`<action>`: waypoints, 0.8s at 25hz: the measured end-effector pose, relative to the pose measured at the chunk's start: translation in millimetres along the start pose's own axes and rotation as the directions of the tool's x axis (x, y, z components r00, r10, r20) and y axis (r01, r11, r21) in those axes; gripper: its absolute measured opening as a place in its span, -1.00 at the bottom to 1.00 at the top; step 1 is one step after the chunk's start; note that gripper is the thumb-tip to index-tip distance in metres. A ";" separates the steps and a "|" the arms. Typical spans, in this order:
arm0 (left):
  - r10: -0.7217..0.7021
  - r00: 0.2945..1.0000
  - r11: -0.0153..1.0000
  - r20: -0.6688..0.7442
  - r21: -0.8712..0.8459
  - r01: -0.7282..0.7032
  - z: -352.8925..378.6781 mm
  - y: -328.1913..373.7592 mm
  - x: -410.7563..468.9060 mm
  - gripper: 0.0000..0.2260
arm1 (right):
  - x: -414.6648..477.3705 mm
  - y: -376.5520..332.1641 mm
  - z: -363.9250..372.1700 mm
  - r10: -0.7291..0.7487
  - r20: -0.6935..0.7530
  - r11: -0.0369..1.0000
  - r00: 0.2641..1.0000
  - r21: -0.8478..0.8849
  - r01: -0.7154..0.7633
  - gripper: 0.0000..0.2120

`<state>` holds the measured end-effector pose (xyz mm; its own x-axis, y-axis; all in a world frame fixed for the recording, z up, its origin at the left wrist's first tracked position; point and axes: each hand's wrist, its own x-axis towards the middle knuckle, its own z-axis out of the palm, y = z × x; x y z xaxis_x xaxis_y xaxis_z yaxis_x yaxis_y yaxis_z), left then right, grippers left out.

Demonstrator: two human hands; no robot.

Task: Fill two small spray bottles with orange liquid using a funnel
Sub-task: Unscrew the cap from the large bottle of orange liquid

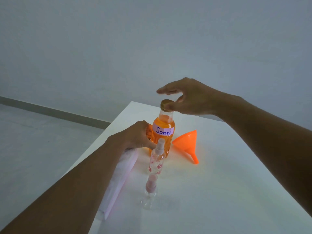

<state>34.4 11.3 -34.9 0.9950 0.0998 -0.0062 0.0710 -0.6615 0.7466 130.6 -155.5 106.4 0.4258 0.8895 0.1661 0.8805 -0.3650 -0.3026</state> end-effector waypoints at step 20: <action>-0.050 0.999 0.999 0.016 0.000 0.050 -1.5 9.5 -5.5 -0.79 | 1.3 -2.0 -8.6 -0.178 0.162 0.928 0.971 -0.300 0.220 -0.51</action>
<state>29.5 5.6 -26.8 0.9912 0.1207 -0.0537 0.1202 -0.6557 0.7454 131.2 -156.0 115.3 0.2231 0.9727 0.0634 0.9735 -0.2257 0.0376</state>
